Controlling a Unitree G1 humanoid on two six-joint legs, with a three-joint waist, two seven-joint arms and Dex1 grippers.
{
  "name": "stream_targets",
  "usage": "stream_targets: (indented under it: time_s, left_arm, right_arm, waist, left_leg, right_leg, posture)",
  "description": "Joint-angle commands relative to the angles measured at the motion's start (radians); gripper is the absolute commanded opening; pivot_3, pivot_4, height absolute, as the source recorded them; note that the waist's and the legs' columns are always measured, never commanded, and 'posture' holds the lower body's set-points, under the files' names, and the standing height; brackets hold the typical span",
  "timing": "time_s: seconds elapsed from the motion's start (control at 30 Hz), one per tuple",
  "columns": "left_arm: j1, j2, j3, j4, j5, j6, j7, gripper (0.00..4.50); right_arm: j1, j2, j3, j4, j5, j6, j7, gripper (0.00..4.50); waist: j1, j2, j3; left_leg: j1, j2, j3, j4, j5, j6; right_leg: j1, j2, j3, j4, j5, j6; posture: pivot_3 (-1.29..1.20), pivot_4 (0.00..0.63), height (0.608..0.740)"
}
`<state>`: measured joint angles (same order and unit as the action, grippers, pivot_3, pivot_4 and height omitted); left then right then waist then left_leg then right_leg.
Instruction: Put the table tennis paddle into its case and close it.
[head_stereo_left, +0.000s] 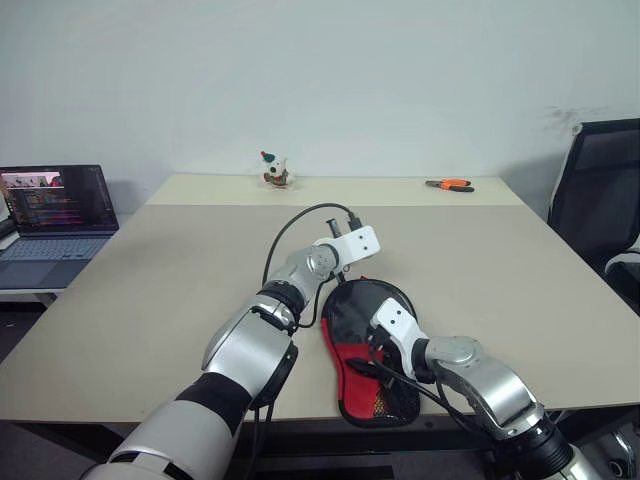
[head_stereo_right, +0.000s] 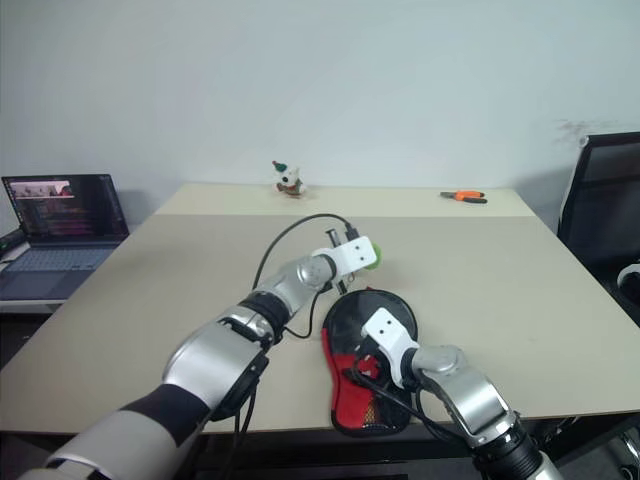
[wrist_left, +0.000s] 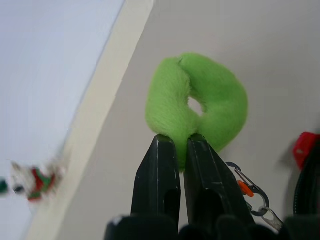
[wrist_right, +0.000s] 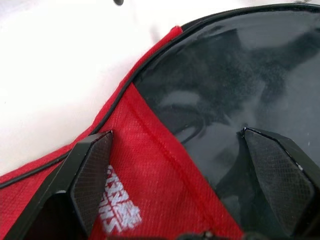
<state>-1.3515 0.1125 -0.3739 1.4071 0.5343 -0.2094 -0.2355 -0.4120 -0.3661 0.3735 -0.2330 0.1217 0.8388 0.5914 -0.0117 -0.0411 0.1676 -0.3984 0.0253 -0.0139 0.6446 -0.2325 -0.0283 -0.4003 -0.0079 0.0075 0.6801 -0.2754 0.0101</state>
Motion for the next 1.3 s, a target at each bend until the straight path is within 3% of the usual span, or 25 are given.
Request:
stream_targets:
  time_s: [0.03, 0.67, 0.87, 1.03, 1.23, 1.3]
  left_arm:
    - [-0.073, -0.021, -0.106, -0.029, 0.116, -0.109, 0.064, 0.04]
    - [-0.136, -0.086, -0.277, -0.019, 0.320, -0.204, 0.245, 0.04]
    - [-0.089, -0.138, -0.211, -0.017, 0.241, -0.211, 0.132, 0.04]
    - [-0.071, -0.148, -0.161, -0.017, 0.190, -0.199, 0.064, 1.61]
    - [-0.054, -0.134, -0.089, -0.021, 0.119, -0.179, -0.005, 3.80]
    - [-0.048, -0.129, -0.062, -0.024, 0.093, -0.183, -0.015, 3.80]
  right_arm:
    - [0.106, -0.027, 0.064, 0.090, 0.003, 0.150, 0.005, 4.50]
    - [0.153, -0.045, 0.049, 0.045, 0.010, 0.173, -0.031, 4.50]
    - [0.141, -0.036, 0.046, 0.052, 0.012, 0.173, -0.039, 4.50]
    - [0.138, -0.028, 0.043, 0.057, 0.015, 0.171, -0.047, 4.50]
    - [0.115, -0.005, 0.014, 0.062, 0.035, 0.189, -0.056, 4.50]
    - [0.095, -0.002, 0.005, 0.070, 0.034, 0.186, -0.054, 4.50]
  waist:
    - [0.006, 0.000, 0.000]
    - [0.020, 0.000, 0.000]
    - [0.025, 0.000, 0.000]
    - [0.025, 0.000, -0.001]
    - [0.018, 0.004, -0.003]
    - [0.016, 0.004, -0.003]
  left_leg:
    - [0.000, 0.000, 0.000, 0.000, 0.000, 0.000]
    - [-0.001, -0.001, -0.001, 0.000, -0.001, -0.001]
    - [-0.001, -0.002, -0.002, 0.000, -0.001, -0.001]
    - [0.000, -0.002, -0.003, 0.000, -0.001, -0.001]
    - [0.002, -0.002, -0.003, 0.000, -0.001, -0.001]
    - [0.002, -0.002, -0.004, 0.000, -0.001, -0.001]
  right_leg:
    - [0.000, 0.000, 0.000, 0.000, 0.000, 0.000]
    - [0.001, -0.002, -0.001, -0.002, -0.001, 0.001]
    - [0.003, -0.003, -0.003, -0.002, -0.001, 0.002]
    - [0.004, -0.003, -0.007, -0.003, -0.001, 0.002]
    - [0.006, -0.003, -0.008, -0.003, -0.002, 0.002]
    - [0.007, -0.003, -0.009, -0.003, -0.002, 0.002]
  posture:
    - [0.00, 0.150, 0.740]
    - [0.00, 0.150, 0.740]
    - [0.00, 0.150, 0.740]
    - [0.00, 0.150, 0.740]
    - [0.00, 0.150, 0.740]
    - [0.00, 0.150, 0.740]
